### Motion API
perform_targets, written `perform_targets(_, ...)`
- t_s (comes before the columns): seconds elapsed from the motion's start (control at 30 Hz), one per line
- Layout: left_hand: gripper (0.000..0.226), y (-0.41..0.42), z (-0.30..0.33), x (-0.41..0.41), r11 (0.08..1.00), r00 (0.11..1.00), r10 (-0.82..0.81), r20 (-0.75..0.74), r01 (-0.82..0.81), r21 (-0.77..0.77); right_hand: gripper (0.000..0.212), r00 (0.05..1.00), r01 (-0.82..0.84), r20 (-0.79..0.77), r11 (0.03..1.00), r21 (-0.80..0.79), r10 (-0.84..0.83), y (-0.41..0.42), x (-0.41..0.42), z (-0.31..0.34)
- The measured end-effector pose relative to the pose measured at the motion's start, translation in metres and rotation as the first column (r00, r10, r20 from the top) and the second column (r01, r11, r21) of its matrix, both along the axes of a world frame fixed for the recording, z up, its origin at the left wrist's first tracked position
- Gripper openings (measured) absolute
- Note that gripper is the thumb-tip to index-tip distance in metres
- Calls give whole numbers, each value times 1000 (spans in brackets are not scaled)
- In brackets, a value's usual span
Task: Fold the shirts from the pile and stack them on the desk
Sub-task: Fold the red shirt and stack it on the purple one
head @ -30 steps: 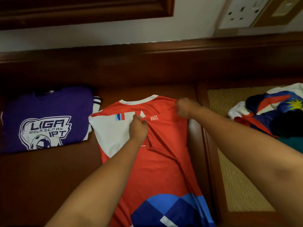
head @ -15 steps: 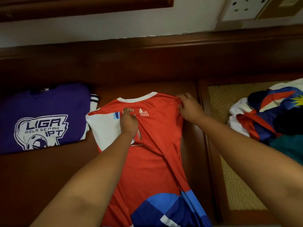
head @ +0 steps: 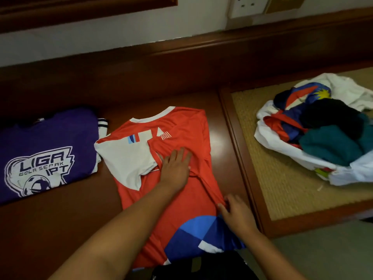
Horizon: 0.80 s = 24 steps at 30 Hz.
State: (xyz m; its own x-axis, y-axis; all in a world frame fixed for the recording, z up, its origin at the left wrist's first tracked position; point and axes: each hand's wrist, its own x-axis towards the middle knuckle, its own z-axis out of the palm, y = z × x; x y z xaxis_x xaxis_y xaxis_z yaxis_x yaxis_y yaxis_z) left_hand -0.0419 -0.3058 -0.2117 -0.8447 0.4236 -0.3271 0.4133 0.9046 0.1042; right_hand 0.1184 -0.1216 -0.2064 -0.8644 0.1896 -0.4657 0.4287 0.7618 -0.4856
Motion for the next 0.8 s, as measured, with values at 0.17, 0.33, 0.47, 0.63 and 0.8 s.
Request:
perform_targets(0.17, 61, 6, 11, 16, 999, 1000, -30, 1, 30, -28, 18, 985, 170, -6, 985, 10, -170, -3, 53, 7)
perform_targets(0.33, 35, 10, 9, 73, 908, 932, -334, -140, 358, 218, 14, 934, 357, -19, 934, -30, -357, -6, 99, 10)
perform_targets(0.47, 18, 24, 8, 118, 940, 977, -159, 144, 105, 326, 21, 902, 431, 4, 900, -63, -431, -8, 124, 11)
perform_targets(0.63, 45, 60, 16, 140, 714, 770, 338, 541, -584, 386, 13, 941, 307, -106, 944, -120, -320, -12, 135, 9)
perform_targets(0.8, 38, 74, 6, 132, 470, 615, 498, 612, -784, 405, 10, 940, 193, -242, 958, -211, -242, -22, 141, -6)
